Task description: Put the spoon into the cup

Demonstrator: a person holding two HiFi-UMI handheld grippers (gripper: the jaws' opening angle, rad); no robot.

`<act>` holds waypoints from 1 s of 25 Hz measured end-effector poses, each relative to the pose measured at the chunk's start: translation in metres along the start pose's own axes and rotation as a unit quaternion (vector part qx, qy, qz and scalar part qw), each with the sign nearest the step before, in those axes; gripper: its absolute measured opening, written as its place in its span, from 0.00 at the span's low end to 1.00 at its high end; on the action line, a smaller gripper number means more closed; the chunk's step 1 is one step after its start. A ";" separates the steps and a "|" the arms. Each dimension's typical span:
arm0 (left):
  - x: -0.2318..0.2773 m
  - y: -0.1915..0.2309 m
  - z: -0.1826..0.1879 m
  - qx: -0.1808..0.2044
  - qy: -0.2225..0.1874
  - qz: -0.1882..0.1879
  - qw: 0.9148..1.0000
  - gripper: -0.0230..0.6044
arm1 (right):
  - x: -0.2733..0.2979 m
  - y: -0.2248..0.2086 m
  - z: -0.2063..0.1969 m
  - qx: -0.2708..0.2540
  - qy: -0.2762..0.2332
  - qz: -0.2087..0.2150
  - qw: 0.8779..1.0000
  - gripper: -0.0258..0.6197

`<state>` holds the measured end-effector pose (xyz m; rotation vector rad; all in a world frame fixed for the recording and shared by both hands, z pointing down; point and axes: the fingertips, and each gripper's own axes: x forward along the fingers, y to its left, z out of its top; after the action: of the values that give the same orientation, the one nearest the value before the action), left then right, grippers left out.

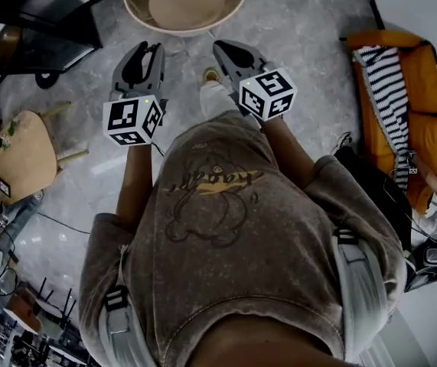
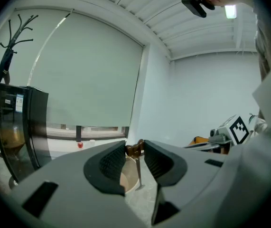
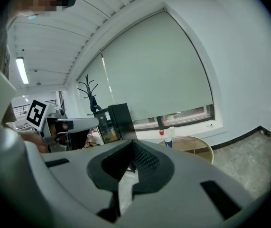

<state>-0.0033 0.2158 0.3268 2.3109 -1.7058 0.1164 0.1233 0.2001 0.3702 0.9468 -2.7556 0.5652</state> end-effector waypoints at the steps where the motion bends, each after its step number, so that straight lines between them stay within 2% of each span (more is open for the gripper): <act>1: 0.006 0.002 0.004 0.000 -0.001 0.002 1.000 0.25 | 0.005 -0.004 0.004 0.000 0.001 0.003 1.000 0.07; 8: 0.039 0.019 0.021 -0.006 -0.004 0.016 1.000 0.25 | 0.036 -0.028 0.029 -0.004 0.001 0.020 1.000 0.07; 25: 0.138 0.049 0.053 -0.014 -0.015 0.072 0.997 0.25 | 0.103 -0.123 0.083 -0.017 0.017 0.064 0.998 0.07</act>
<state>-0.0126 0.0610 0.3140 2.1782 -1.8765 0.0840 0.1154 0.0198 0.3598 0.7498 -2.8012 0.5476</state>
